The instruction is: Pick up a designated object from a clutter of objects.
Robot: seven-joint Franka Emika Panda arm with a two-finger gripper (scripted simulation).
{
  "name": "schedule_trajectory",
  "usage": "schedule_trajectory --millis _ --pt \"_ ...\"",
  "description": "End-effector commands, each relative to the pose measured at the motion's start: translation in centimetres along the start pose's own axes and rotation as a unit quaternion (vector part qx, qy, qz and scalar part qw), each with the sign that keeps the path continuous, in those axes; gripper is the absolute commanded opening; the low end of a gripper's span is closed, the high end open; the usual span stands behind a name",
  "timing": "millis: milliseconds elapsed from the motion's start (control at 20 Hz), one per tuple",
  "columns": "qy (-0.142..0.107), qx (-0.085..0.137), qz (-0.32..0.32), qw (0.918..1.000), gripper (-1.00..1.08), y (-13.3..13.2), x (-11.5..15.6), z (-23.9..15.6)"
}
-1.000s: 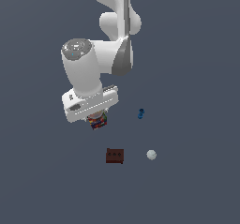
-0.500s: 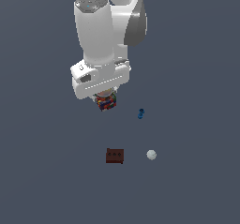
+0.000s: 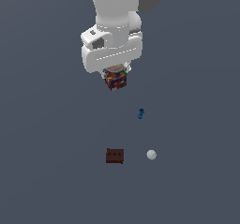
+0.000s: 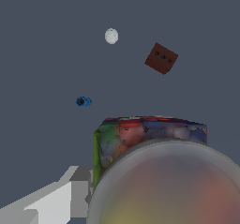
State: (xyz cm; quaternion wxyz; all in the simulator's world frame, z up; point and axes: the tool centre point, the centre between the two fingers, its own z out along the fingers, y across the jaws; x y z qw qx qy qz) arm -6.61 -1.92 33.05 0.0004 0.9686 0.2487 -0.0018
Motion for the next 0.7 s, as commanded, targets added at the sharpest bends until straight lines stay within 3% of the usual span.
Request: schedule_trajectory --millis 0,650 --pt "0.001 0.0 0.0 1.0 -1.0 -1.1 -0.4 -1.7" --pt "0.002 0.0 0.0 1.0 -1.0 -3.7 -1.0 -5.5"
